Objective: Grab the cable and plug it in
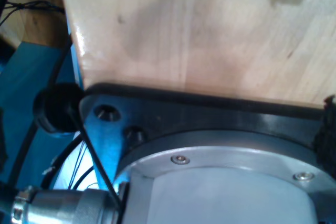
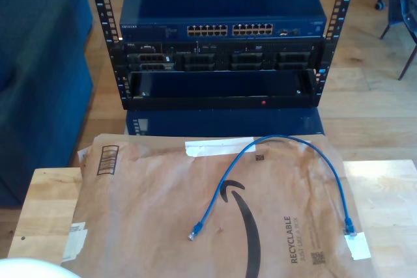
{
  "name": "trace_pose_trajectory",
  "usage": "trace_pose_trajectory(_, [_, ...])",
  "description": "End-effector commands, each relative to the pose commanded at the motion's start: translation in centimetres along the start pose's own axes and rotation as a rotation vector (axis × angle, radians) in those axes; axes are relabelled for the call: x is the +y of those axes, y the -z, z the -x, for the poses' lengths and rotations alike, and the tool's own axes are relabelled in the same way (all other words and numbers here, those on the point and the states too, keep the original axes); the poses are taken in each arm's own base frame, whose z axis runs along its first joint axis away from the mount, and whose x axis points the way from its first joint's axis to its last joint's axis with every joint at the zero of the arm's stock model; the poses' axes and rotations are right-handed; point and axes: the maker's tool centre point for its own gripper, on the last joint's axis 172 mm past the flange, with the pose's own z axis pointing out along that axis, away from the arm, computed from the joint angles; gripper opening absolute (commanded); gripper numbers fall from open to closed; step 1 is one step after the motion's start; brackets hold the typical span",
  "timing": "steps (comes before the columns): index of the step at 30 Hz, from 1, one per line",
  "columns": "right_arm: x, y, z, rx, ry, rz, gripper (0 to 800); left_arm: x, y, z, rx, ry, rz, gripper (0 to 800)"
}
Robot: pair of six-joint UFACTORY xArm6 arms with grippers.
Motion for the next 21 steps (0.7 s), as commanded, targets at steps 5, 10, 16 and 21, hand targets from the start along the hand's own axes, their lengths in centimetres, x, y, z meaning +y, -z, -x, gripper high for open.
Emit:
trace_pose_trajectory(5, [0.0, 0.0, 0.0, 0.0, 0.002, 0.0, 798, 0.0, 0.0, 0.0, 0.0, 0.0, 0.0, 800])
trace_pose_trajectory(10, [0.0, 0.0, 0.0, 0.0, 0.0, 0.0, 798, 0.0, 0.0, 0.0, 0.0, -0.002, 0.0, 800])
trace_pose_trajectory(16, [0.0, 0.7, -0.4, 0.009, -0.006, -0.001, 797, 0.0, 0.1, 0.0, 0.0, 0.003, 0.0, 800])
trace_pose_trajectory(21, [0.0, 3.5, -2.1, 0.096, -0.02, -0.011, 796, -0.4, 0.6, -0.1, 0.003, 0.003, -0.013, 800])
